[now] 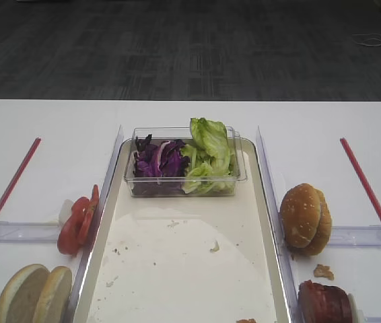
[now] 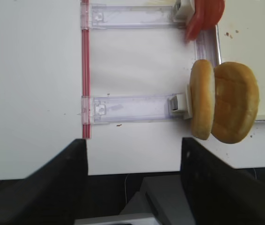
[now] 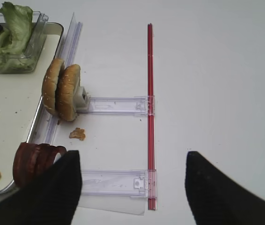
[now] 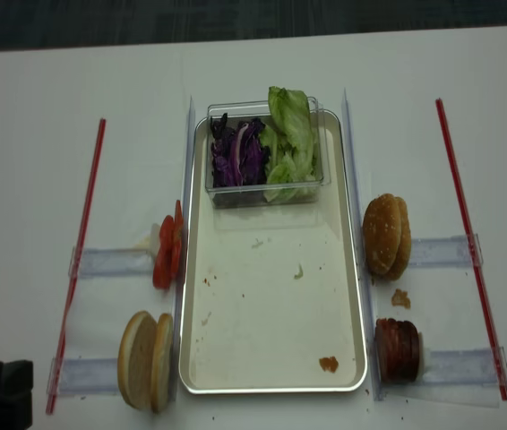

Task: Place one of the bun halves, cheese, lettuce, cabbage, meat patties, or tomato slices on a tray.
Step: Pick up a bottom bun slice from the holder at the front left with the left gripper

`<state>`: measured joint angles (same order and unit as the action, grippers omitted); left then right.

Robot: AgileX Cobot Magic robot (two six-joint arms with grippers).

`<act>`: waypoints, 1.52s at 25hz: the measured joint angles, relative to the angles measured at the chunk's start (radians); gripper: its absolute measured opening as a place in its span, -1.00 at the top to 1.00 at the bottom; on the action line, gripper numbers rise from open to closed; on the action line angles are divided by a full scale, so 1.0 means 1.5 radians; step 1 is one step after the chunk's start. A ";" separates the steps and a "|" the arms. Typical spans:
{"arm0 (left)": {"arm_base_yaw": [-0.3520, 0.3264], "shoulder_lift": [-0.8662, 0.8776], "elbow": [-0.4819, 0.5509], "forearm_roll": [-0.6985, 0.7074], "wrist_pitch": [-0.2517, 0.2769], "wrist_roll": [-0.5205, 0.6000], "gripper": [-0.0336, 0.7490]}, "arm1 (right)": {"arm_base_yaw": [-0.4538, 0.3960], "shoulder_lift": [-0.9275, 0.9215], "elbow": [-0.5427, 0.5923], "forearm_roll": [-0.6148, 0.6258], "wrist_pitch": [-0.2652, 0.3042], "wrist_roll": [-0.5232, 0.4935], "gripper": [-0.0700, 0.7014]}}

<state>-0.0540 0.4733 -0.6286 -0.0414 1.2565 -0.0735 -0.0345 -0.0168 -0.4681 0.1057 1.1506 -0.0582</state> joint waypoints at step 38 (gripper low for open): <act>-0.026 0.335 -0.093 -0.043 -0.012 0.016 -0.14 | 0.000 0.000 0.000 -0.008 0.000 -0.002 -0.46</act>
<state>-0.0929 0.9758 -0.7684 -0.1066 1.2378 -0.0494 -0.0345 -0.0168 -0.4681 0.0939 1.1506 -0.0618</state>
